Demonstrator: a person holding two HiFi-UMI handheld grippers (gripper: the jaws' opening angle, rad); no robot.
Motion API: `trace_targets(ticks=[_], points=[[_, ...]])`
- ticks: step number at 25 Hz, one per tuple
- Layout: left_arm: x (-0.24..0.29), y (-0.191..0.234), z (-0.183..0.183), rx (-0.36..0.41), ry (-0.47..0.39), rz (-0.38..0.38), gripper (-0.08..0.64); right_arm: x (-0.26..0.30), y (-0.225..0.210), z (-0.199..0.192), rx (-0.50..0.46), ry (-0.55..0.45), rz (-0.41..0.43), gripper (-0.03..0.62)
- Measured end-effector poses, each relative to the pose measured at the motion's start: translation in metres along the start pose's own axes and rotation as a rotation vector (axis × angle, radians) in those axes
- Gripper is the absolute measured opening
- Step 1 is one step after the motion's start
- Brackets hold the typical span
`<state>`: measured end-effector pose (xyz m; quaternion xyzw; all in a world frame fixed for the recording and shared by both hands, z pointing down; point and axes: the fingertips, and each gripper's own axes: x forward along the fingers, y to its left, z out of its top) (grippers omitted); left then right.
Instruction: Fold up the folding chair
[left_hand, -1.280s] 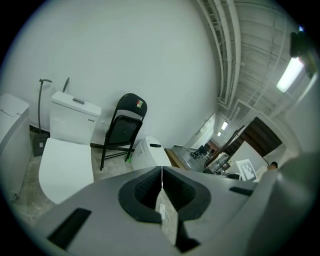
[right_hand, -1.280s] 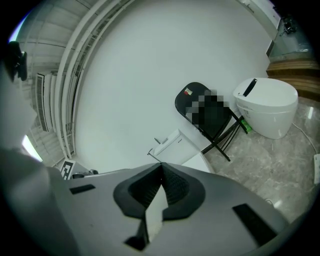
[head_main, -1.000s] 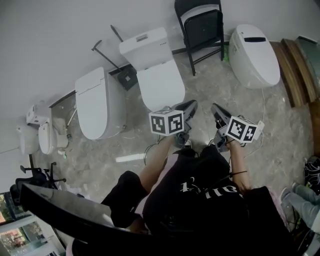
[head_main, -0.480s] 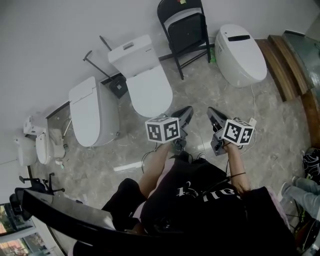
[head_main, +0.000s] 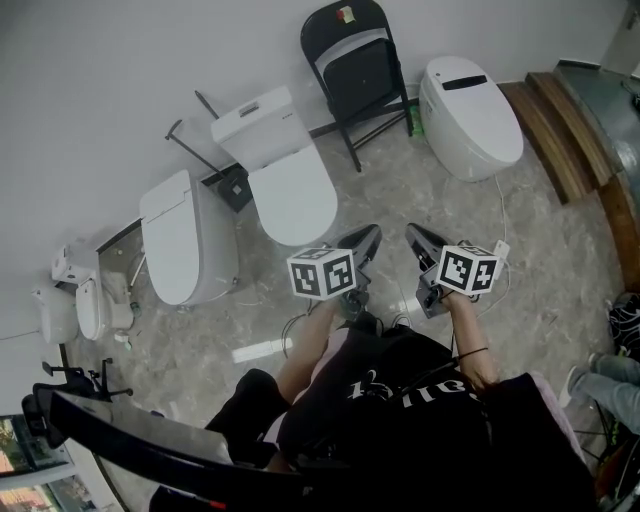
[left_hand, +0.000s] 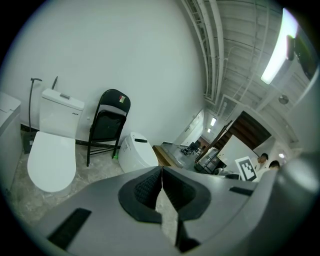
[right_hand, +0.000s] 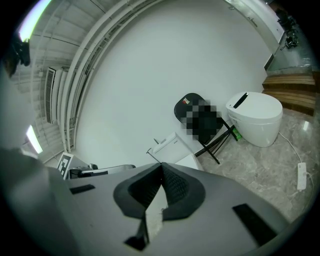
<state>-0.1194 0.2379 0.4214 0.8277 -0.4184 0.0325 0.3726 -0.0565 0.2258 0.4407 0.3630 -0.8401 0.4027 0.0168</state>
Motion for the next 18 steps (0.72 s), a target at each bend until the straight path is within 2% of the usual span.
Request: trace_targets(ticks=[8, 18], points=[[-0.0012, -0.0024, -0.0018, 0.059, 0.004, 0.022, 0.008, -0.0037, 0.0019, 0.0005, 0.0, -0.011, 0.003, 0.014], [0.0022, 0.0018, -0.0019, 0.063, 0.017, 0.0, 0.008, 0.0, 0.0002, -0.0007, 0.005, -0.019, -0.011, 0.014]])
